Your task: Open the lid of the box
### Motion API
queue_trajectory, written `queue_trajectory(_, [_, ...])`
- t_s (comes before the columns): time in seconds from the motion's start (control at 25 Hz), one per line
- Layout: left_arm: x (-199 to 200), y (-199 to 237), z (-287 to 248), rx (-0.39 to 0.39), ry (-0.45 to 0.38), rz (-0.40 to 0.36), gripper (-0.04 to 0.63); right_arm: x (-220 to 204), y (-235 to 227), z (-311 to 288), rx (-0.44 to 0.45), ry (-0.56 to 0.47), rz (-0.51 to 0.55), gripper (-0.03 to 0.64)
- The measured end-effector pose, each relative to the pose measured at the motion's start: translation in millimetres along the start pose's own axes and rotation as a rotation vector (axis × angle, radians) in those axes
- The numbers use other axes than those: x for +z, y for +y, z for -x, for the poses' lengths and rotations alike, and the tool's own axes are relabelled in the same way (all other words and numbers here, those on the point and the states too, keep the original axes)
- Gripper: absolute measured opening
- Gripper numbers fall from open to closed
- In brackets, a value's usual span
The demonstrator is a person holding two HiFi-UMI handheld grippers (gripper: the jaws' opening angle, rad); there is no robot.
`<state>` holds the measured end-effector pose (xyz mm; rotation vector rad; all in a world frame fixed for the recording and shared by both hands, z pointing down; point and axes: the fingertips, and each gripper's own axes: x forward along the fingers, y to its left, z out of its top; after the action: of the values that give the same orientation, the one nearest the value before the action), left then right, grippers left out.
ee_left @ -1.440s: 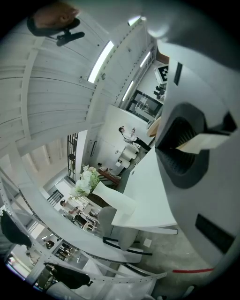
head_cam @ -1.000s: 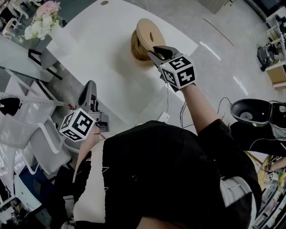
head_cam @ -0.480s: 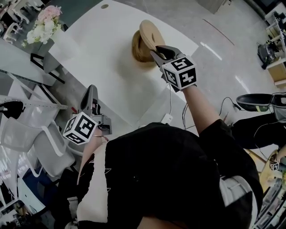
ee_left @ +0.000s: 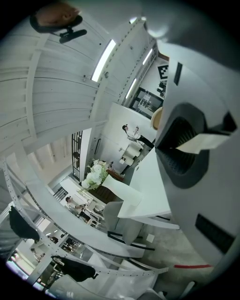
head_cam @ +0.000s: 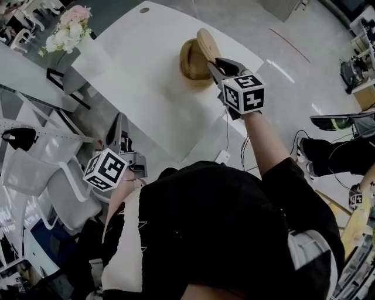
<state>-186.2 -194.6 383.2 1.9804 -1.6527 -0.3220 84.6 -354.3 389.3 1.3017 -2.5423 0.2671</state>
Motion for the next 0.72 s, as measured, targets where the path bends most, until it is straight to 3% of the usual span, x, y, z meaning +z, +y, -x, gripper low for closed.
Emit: queue_trajectory(0.72, [43.1,14.4,29.9,-0.114,0.058,-0.053,0.011,6.7,24.9,50.5,-0.18,-0.043,-0.12,0.084])
